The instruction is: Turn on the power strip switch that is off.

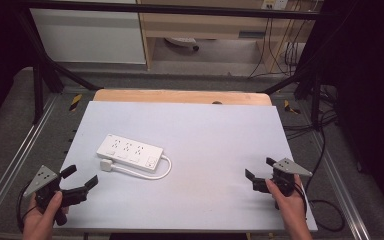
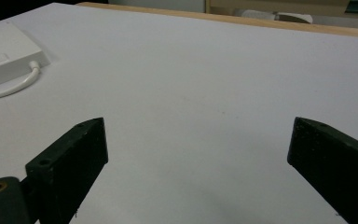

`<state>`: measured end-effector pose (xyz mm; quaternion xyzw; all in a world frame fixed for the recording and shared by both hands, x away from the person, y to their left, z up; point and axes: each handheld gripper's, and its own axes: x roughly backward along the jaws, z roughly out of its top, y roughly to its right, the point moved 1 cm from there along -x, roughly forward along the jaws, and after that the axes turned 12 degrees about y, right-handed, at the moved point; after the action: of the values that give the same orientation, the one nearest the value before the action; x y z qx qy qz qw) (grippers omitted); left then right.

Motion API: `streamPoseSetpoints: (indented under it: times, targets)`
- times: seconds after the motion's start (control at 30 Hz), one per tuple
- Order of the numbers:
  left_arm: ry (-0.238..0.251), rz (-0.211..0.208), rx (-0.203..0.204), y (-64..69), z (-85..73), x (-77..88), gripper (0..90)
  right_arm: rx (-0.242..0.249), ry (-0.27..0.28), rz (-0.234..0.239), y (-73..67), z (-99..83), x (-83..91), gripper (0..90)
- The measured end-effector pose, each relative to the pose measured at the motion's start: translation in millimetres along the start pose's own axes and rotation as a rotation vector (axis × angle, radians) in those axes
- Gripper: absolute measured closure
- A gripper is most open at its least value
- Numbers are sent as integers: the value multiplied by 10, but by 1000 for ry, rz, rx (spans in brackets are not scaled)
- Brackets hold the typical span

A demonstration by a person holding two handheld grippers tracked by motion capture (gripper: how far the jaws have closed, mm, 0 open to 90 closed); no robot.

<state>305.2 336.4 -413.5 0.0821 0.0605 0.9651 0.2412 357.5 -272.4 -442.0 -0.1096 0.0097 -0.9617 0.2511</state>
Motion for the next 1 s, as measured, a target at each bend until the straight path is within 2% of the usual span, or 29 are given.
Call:
streamPoseSetpoints:
  times: [0.3, 0.57, 0.87, 1.0]
  targets:
    - [5, -12, -5, 3, 14, 5, 65, 10, 10, 11, -38, 5, 12, 45]
    - [52, -12, -11, 28, 56, 21, 66, 20, 21, 16, -87, 20, 12, 35]
    - [72, -23, -28, 103, 104, -6, 62, 15, 17, 22, -100, 21, 2, 30]
    - [86, -19, -23, 118, 142, -10, 61, 15, 16, 23, -104, 21, -2, 28]
